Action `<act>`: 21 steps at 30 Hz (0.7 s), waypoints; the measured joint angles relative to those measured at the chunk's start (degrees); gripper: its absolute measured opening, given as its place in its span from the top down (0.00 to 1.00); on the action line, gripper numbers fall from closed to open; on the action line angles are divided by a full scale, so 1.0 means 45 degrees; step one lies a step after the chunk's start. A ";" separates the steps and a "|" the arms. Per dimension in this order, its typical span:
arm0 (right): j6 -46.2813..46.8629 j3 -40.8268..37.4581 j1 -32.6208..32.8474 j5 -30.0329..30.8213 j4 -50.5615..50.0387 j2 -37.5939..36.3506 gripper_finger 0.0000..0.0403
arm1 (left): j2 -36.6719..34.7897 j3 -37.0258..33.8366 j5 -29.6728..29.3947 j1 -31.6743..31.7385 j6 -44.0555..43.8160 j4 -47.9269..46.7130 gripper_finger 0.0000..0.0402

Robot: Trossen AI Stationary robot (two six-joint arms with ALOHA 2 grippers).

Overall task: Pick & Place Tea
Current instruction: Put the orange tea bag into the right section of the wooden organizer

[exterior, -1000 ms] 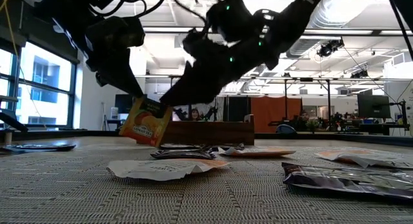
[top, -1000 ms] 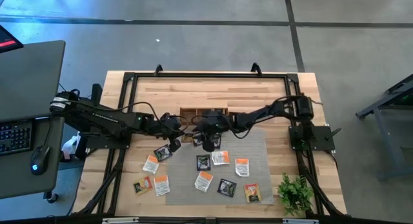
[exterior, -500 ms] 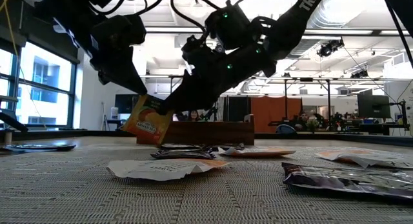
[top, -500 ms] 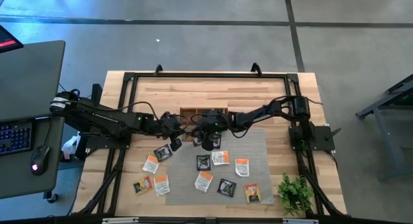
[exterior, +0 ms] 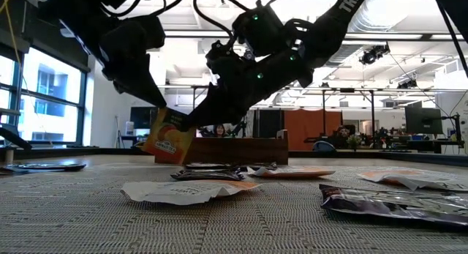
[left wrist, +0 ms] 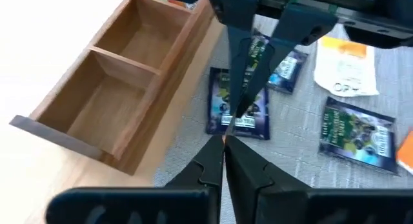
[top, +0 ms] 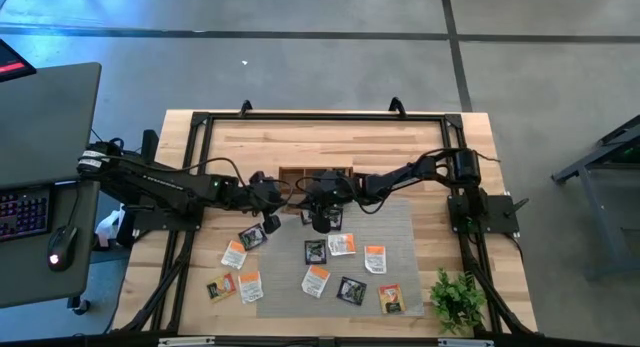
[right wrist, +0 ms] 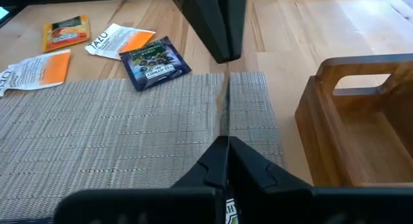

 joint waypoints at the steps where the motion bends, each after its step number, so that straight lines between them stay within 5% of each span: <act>1: 0.0000 0.0000 0.0000 0.0005 0.0000 0.0000 0.99 | 0.0000 0.0000 -0.0097 0.0000 0.0079 -0.0034 0.94; 10: -0.0945 0.0000 0.0010 0.0629 -0.1520 -0.1173 0.99 | 0.0000 0.0000 -0.0205 0.0000 0.0317 -0.0043 0.78; 18: -0.2566 0.0005 -0.0199 0.4079 -0.7813 -0.4598 0.99 | 0.0000 0.0000 -0.0573 0.0000 0.0317 -0.0057 0.74; 21: -0.2565 0.0005 -0.0554 0.4371 -0.9638 -0.5460 0.99 | 0.0000 0.0000 -0.0731 0.0000 0.0321 -0.0021 0.74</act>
